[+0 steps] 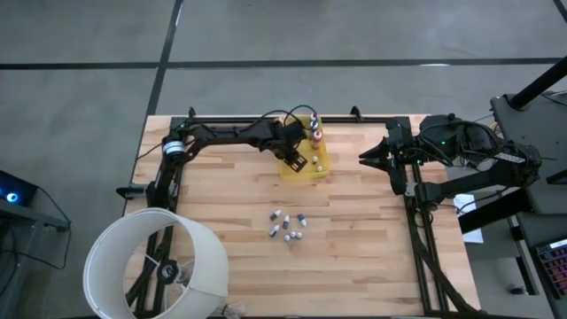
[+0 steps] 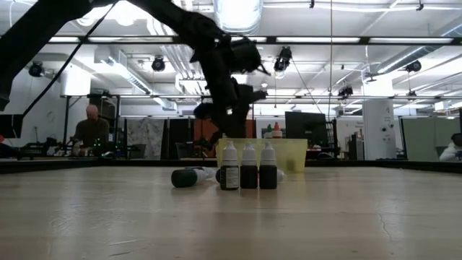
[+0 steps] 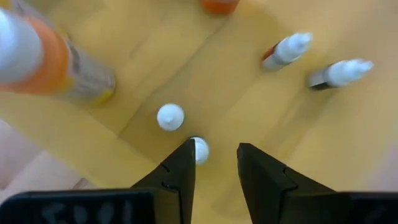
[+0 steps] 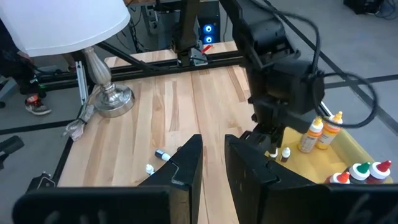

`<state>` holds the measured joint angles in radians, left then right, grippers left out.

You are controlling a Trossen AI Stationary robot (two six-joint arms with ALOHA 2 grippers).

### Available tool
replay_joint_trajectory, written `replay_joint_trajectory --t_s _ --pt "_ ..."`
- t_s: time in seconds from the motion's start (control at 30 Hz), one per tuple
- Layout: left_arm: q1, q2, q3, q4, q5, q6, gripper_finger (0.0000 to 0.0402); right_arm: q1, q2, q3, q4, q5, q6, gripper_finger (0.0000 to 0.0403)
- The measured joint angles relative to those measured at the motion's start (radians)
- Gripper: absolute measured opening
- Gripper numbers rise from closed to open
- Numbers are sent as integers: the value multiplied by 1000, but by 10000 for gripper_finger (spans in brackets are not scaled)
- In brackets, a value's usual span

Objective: Pick & Place food coloring
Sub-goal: Put the top small red food coloring bottle into the yellow bin

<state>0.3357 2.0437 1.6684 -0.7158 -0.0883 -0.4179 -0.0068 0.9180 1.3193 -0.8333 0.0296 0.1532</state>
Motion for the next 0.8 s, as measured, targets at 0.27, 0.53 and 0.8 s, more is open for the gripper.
replay_joint_trajectory --t_s 0.27,0.53,0.8 --pt "-28 -2 191 -174 -11 73 92 0 0 0 0 0 0 59" --pt "-96 -3 381 -465 0 141 92 0 0 0 -1 0 1 59" --pt "-214 -33 380 -555 21 150 92 0 0 0 -1 0 1 59"
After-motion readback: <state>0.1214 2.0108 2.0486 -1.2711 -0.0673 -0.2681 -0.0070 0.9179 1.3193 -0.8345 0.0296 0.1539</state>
